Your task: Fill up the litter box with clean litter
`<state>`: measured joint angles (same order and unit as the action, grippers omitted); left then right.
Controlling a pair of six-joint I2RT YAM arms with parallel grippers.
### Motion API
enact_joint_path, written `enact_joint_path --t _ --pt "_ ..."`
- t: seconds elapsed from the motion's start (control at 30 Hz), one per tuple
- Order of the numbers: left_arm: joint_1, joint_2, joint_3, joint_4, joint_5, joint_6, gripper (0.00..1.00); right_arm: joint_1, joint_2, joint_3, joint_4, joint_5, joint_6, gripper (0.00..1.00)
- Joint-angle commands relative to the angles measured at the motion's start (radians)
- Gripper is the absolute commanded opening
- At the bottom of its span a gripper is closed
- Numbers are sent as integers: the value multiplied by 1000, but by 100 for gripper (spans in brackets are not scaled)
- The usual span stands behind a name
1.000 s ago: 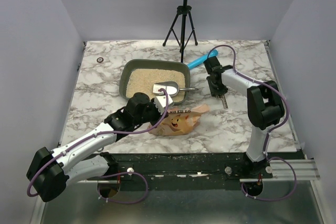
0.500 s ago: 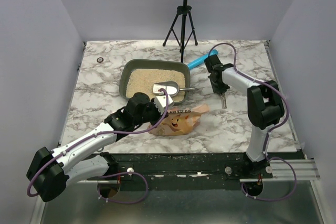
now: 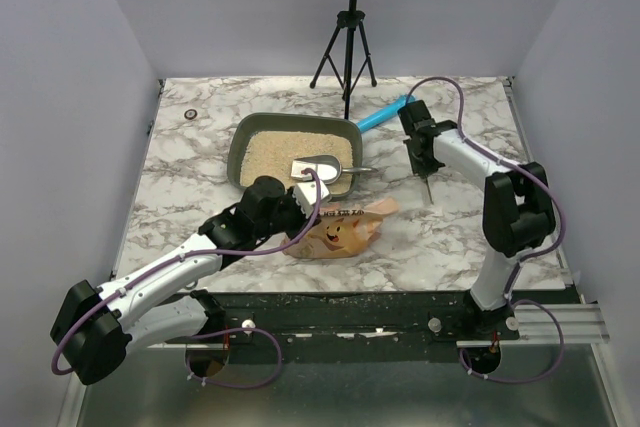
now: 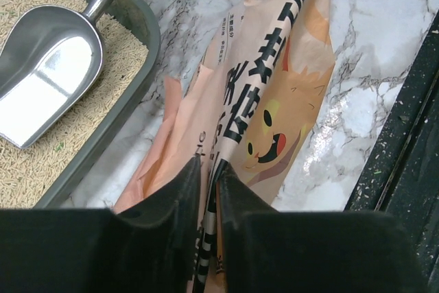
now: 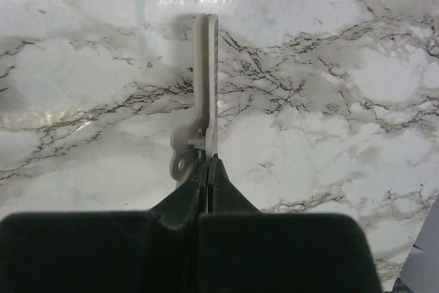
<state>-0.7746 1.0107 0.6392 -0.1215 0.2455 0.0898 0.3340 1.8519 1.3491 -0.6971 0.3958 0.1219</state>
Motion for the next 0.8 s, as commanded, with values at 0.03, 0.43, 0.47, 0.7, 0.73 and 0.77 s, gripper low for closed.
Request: enact_joint_path --t 0.03,0.43,0.47,0.7,0.73,0.77 --pt "-3 -17 36 -26 -2 22 33 0 -117 -24 41 -20 15 0" --pt "-2 -119 131 -119 -38 88 48 5 -387 1 47 -145 21 0" --pt "-2 -126 155 -133 -46 90 48 10 -425 4 59 -181 18 1" --pt "-2 -94 425 -246 -41 -60 49 69 -617 1 131 -523 -16 0" --pt "-2 -75 460 -263 -41 -76 49 71 -649 -5 143 -569 -18 1" --pt "-2 -61 490 -273 -26 -85 49 71 -677 -13 162 -630 -16 0"
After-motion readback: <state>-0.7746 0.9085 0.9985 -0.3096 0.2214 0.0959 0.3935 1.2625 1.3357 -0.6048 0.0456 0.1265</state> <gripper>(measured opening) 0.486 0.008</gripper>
